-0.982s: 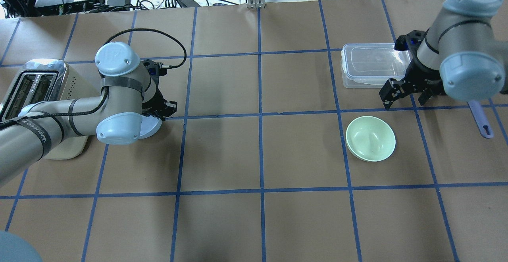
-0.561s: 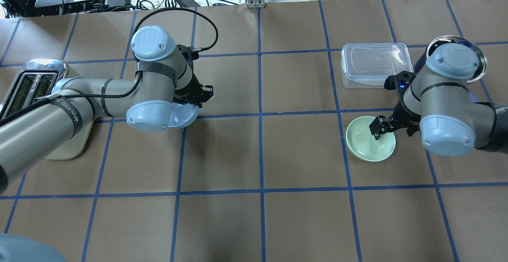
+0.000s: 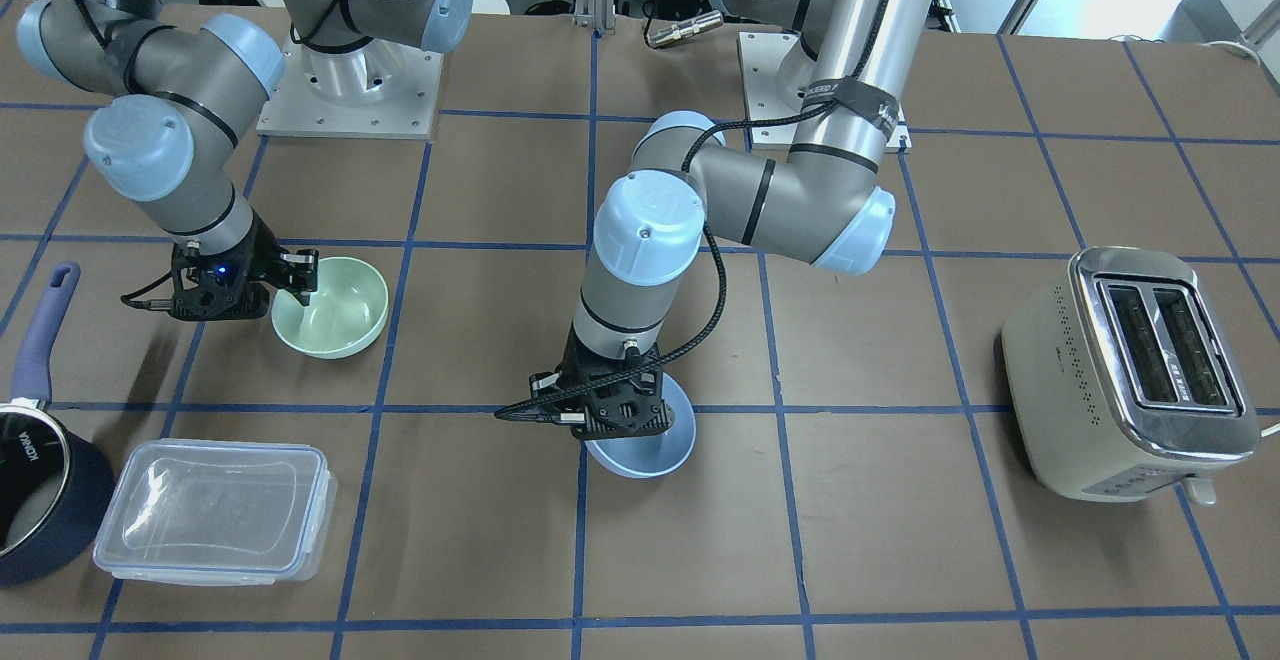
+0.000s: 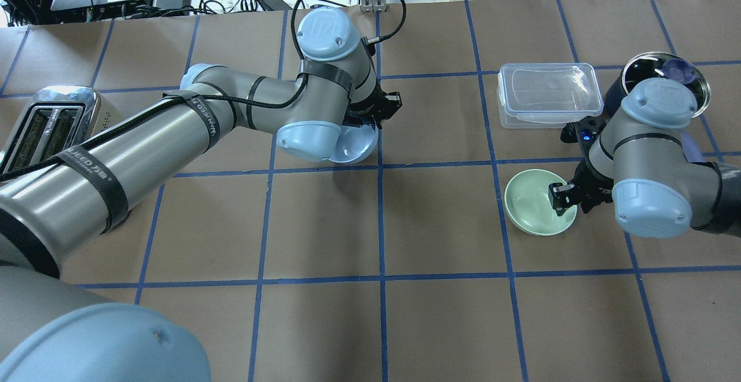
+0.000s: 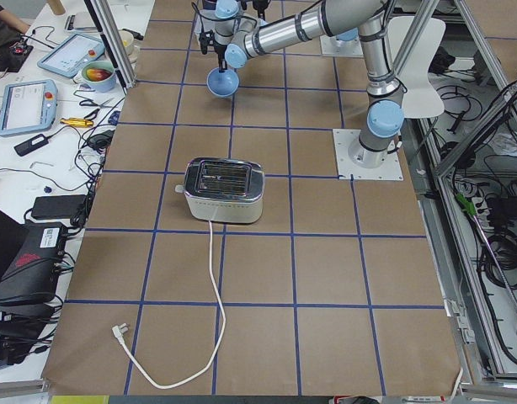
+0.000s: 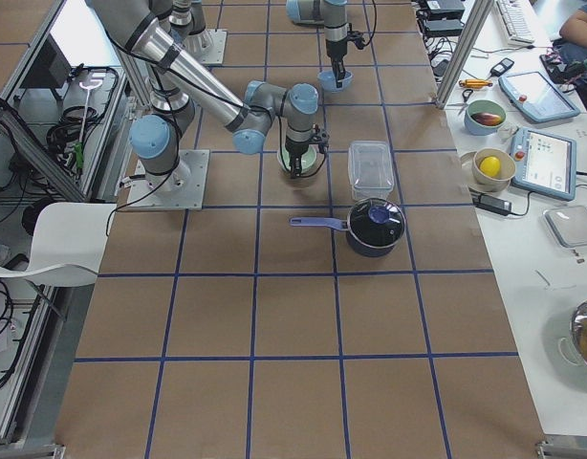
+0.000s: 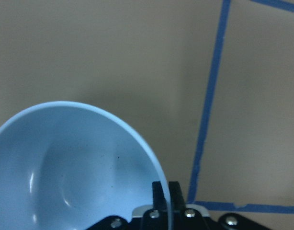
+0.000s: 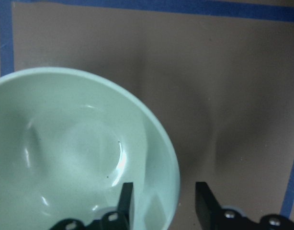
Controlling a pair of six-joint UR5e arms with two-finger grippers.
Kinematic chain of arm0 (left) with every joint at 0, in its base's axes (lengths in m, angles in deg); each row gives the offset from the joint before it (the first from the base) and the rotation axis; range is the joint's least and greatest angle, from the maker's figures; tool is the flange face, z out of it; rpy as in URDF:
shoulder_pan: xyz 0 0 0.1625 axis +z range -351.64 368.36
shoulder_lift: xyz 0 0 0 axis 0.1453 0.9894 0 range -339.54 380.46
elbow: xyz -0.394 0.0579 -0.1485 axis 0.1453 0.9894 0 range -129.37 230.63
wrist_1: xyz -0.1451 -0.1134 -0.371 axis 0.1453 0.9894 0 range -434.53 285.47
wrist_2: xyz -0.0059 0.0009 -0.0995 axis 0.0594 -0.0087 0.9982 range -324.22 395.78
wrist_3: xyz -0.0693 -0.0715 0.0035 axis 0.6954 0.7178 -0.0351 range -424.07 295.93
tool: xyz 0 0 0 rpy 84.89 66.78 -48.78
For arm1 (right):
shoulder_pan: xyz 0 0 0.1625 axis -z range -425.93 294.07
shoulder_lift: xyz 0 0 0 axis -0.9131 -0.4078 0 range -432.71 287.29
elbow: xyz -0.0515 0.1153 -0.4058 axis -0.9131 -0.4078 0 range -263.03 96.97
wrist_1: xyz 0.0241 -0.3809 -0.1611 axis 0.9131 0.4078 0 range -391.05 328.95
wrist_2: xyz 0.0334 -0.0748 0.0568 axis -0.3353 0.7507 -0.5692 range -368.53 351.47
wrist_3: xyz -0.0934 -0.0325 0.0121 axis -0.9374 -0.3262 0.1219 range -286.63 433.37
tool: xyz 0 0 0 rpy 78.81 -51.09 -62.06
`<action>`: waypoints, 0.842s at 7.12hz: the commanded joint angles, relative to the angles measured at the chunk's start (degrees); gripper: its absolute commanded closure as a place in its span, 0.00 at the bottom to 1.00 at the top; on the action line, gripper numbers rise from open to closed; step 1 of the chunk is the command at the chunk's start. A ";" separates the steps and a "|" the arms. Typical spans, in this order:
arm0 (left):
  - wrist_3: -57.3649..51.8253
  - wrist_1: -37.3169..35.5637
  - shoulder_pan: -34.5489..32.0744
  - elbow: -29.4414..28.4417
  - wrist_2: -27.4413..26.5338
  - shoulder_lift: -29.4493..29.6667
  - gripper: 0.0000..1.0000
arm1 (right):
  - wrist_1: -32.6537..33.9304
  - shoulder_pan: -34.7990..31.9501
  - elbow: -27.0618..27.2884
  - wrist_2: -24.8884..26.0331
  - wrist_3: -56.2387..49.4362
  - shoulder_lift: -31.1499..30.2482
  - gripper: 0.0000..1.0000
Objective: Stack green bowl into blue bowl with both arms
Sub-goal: 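Slide blue bowl toward center with left gripper while right grasps green bowl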
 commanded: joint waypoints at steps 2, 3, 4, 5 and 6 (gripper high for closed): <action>3.91 -0.51 -2.60 0.18 0.10 0.78 0.94 | 0.03 1.12 -0.71 -0.78 -0.24 0.00 1.00; 9.40 -1.55 -2.70 0.02 0.28 0.77 0.60 | -0.66 1.12 -2.72 -3.65 0.81 -0.08 1.00; 10.50 -1.65 -2.61 0.45 0.02 0.69 0.01 | -2.15 0.94 -5.52 -5.77 2.64 0.18 1.00; 8.77 -0.08 -1.57 0.72 -0.42 -1.49 0.00 | -4.69 0.16 -9.38 -5.96 7.01 1.31 1.00; 5.10 1.41 2.44 0.28 0.01 -2.90 0.00 | -8.89 -1.50 -13.42 -7.36 9.23 2.19 1.00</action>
